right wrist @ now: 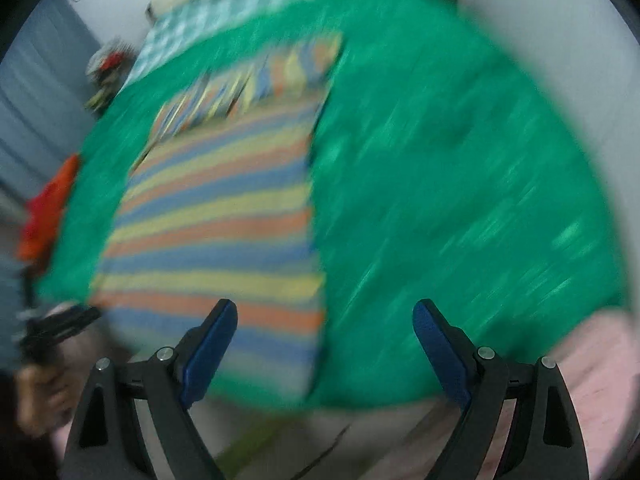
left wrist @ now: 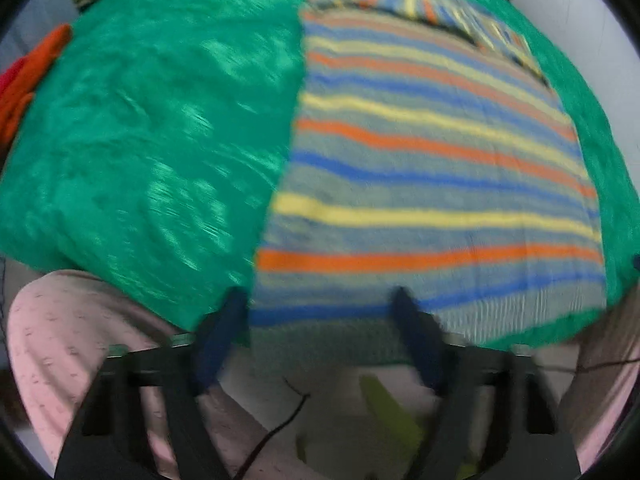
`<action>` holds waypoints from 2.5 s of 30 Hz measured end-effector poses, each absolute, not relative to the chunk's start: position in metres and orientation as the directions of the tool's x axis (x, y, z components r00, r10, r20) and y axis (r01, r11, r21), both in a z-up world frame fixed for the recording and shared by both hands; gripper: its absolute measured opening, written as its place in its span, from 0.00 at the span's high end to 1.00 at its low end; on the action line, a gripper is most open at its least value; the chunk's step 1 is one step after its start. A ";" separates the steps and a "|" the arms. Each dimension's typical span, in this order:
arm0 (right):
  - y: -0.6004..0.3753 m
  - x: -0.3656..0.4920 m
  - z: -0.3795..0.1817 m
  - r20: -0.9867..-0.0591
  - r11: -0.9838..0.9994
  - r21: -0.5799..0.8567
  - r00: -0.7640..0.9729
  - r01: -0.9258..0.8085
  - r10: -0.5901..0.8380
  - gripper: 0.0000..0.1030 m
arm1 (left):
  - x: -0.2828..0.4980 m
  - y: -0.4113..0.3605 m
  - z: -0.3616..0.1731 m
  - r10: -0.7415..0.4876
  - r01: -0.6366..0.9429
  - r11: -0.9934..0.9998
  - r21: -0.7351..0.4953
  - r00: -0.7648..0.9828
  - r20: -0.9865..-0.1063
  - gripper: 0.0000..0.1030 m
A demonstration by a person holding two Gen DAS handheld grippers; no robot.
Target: Fold small clothes
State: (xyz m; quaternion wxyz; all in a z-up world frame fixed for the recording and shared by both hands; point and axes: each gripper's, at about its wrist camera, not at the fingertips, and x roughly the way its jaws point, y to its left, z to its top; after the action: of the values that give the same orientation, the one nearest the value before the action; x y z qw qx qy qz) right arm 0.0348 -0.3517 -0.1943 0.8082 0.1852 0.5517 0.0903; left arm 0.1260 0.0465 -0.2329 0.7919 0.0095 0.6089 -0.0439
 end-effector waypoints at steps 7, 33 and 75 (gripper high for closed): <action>-0.320 0.051 -0.264 -0.847 0.844 0.530 0.093 0.082 0.523 0.94 | 0.118 0.026 -0.240 -0.012 0.158 0.987 0.015 0.168 -0.986 0.95; -0.400 0.351 -0.184 -0.657 0.717 0.687 0.523 0.118 0.543 0.93 | 0.478 0.059 -0.188 -0.397 -0.061 0.896 -0.440 0.334 -0.855 0.95; -0.310 0.139 -0.220 -0.798 0.968 0.248 0.558 -0.039 0.227 0.45 | 0.212 -0.050 -0.244 0.028 0.196 0.973 0.123 0.428 -0.903 0.02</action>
State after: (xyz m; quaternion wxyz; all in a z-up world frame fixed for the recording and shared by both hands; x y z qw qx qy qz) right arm 0.1392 -0.3097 -0.2197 0.8768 0.1015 0.4639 0.0759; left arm 0.2119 -0.0497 -0.2437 0.8384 0.1051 0.5325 -0.0499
